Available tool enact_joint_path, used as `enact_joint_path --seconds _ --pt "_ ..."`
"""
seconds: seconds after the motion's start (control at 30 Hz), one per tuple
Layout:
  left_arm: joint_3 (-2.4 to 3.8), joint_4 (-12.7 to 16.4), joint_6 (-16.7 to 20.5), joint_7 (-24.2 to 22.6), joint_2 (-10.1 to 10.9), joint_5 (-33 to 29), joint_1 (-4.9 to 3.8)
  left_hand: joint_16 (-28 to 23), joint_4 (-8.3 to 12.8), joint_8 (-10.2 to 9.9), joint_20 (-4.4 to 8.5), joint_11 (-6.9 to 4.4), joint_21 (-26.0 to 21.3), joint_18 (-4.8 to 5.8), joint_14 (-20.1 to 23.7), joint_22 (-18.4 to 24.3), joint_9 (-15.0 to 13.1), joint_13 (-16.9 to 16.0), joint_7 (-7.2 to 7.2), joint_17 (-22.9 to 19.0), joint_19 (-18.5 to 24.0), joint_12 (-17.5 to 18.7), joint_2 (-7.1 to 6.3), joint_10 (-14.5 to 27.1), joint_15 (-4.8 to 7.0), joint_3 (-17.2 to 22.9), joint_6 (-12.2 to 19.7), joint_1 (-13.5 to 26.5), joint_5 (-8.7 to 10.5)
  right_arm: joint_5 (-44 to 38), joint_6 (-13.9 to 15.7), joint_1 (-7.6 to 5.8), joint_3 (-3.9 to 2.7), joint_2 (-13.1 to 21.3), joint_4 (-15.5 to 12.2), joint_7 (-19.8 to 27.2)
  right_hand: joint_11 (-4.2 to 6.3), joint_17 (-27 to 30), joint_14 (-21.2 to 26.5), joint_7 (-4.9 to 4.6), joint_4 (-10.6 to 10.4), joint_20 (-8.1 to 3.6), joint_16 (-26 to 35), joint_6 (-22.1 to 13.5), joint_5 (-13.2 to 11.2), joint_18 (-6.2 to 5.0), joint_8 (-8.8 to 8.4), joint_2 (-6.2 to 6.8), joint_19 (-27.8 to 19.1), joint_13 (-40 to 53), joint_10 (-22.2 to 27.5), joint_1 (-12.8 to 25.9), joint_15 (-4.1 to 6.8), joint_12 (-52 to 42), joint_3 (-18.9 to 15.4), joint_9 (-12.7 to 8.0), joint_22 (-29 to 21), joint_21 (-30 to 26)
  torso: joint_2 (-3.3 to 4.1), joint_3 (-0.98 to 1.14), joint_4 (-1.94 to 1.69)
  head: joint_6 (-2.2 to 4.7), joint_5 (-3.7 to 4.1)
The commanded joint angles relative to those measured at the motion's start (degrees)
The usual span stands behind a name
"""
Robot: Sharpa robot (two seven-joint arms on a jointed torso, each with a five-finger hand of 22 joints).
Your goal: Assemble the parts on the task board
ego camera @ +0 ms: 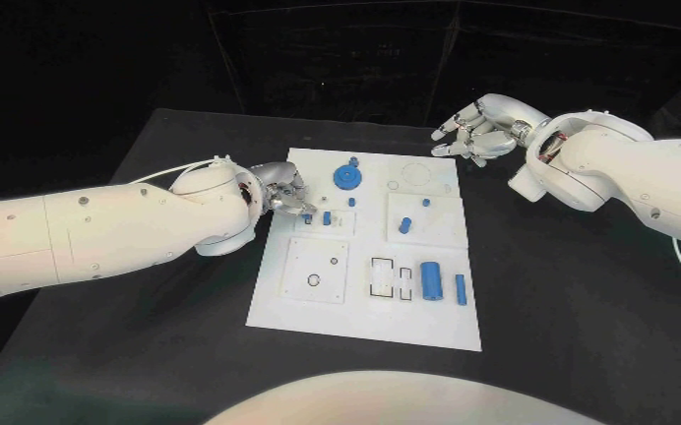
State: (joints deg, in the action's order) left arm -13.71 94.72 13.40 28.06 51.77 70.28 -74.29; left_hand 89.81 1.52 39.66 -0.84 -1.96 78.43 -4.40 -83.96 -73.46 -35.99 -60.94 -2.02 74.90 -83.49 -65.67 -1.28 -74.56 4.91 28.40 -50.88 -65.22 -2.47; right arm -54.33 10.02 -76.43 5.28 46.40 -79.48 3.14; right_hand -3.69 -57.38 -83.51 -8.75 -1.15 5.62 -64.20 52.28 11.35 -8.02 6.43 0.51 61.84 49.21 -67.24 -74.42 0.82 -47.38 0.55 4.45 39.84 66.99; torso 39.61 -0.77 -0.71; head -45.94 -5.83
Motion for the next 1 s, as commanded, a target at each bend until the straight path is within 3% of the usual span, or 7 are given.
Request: enact_joint_path --seconds 0.03,1.0 --pt "0.03 0.0 -1.1 -0.9 -0.1 1.6 0.01 0.2 2.7 0.3 -0.01 -0.31 0.3 0.92 -6.0 0.0 -0.1 0.0 0.34 15.1 -0.6 -0.2 0.02 -0.6 0.50 2.3 0.0 -0.4 -0.20 0.0 0.0 -0.11 -0.04 0.0 -0.1 0.6 0.09 0.1 0.3 -0.01 0.0 0.02 0.3 0.0 0.3 -0.96 0.25 -0.65 -0.3 -0.1 0.4 -0.1 -0.07 0.2 -0.4 0.0 -0.1 -0.3 0.02 0.02 0.00 -0.12 0.03" --pt "0.04 -0.3 -5.0 0.0 -0.6 1.7 0.17 0.2 2.7 0.4 0.02 -0.32 0.3 0.91 -6.0 0.0 -0.1 0.1 0.34 15.1 -0.6 -0.2 -0.12 -0.6 0.52 2.3 0.0 -0.5 -0.19 0.0 -0.1 -0.11 -0.04 -0.1 -0.1 0.6 0.09 0.1 0.3 -0.01 0.0 0.02 0.3 0.0 0.3 -0.96 0.25 -0.65 -0.3 -0.1 0.4 -0.1 -0.07 0.2 -0.4 0.0 -0.1 -0.3 -0.03 0.01 -0.03 -0.37 0.17"
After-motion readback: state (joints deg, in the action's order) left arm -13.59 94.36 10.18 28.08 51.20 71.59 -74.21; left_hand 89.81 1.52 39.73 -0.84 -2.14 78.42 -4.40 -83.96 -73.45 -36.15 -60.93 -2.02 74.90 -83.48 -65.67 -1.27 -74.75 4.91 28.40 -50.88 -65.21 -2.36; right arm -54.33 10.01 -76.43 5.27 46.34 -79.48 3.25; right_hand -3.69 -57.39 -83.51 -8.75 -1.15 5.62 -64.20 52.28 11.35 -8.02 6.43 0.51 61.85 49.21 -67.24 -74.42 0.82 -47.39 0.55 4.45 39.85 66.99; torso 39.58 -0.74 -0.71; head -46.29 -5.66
